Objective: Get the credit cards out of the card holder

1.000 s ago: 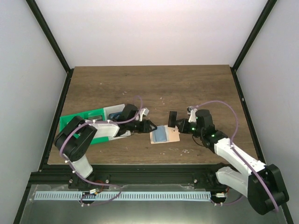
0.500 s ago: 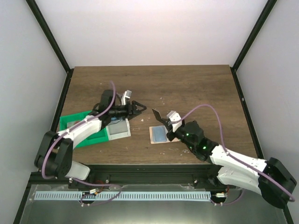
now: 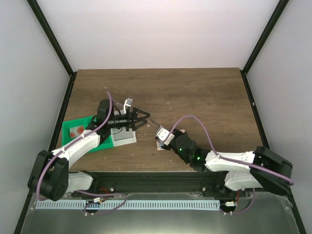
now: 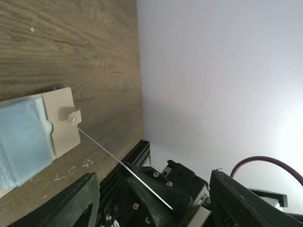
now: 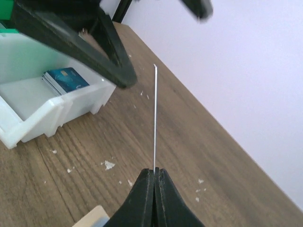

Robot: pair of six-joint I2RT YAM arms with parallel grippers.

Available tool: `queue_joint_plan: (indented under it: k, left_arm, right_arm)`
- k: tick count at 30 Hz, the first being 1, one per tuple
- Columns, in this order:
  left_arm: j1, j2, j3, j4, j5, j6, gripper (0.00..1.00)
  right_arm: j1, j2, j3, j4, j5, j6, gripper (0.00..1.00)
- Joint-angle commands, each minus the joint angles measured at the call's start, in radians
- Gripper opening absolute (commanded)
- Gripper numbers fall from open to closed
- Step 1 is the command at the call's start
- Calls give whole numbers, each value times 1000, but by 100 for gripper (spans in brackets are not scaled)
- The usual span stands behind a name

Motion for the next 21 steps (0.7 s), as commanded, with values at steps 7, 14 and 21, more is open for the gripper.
queue_joint_plan:
  k: [7, 14, 21]
  left_arm:
    - [-18, 3, 1, -17, 30, -9, 42]
    - [-18, 17, -13, -27, 20, 17, 0]
    - [4, 46, 54, -179, 3, 203, 0]
  right_arm:
    - [83, 96, 87, 149, 133, -122, 1]
    - [93, 121, 85, 143, 134, -120, 6]
    - [91, -13, 34, 2, 12, 176, 39]
